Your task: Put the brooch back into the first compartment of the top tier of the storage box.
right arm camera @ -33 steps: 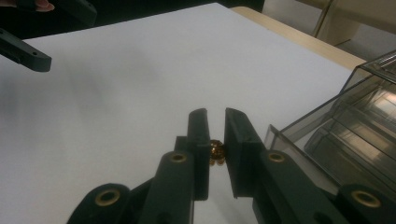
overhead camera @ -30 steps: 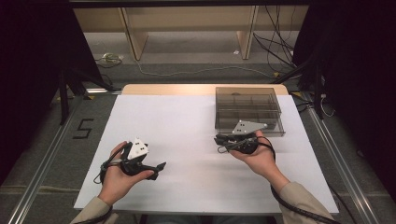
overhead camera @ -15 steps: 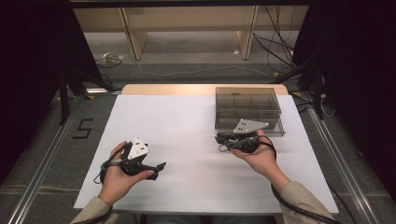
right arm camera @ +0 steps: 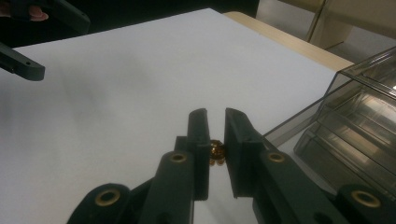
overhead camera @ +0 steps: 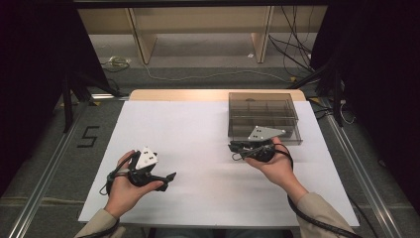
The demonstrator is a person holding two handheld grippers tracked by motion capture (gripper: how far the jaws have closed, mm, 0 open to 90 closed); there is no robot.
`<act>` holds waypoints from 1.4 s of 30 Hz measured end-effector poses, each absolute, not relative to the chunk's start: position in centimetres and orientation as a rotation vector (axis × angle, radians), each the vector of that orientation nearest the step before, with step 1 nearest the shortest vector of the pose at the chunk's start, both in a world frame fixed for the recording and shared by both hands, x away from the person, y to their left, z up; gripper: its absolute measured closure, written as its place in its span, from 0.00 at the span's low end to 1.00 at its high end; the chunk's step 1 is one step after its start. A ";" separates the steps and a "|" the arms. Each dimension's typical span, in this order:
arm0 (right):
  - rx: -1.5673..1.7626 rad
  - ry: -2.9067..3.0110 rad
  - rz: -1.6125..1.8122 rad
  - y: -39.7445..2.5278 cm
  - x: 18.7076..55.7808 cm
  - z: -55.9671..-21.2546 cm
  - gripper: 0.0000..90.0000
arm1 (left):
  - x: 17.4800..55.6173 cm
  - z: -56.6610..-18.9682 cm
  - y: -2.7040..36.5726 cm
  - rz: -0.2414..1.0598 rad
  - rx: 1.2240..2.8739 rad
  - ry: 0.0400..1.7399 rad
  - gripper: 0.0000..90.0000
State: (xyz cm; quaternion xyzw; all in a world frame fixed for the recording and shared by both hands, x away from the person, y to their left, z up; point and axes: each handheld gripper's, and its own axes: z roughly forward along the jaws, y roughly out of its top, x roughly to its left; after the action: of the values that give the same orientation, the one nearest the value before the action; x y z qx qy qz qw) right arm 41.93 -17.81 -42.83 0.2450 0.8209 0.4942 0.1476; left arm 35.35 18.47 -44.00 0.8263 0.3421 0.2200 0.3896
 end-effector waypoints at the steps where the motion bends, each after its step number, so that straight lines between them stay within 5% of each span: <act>1: 0.705 2.360 1.420 -17.8 41.9 -42.8 0.91 | 35.3 -44.0 18.5 0.559 2.101 0.870 0.08; 42: 0.743 2.302 1.423 -18.4 42.1 -42.2 0.91 | 35.4 -44.0 18.4 0.558 2.103 0.870 0.08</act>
State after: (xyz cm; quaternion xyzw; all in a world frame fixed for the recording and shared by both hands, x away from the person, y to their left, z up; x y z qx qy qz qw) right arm 42.15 -18.39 -42.23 0.2611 0.8087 0.5000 0.1667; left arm 35.36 18.43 -44.02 0.8268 0.3419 0.2196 0.3888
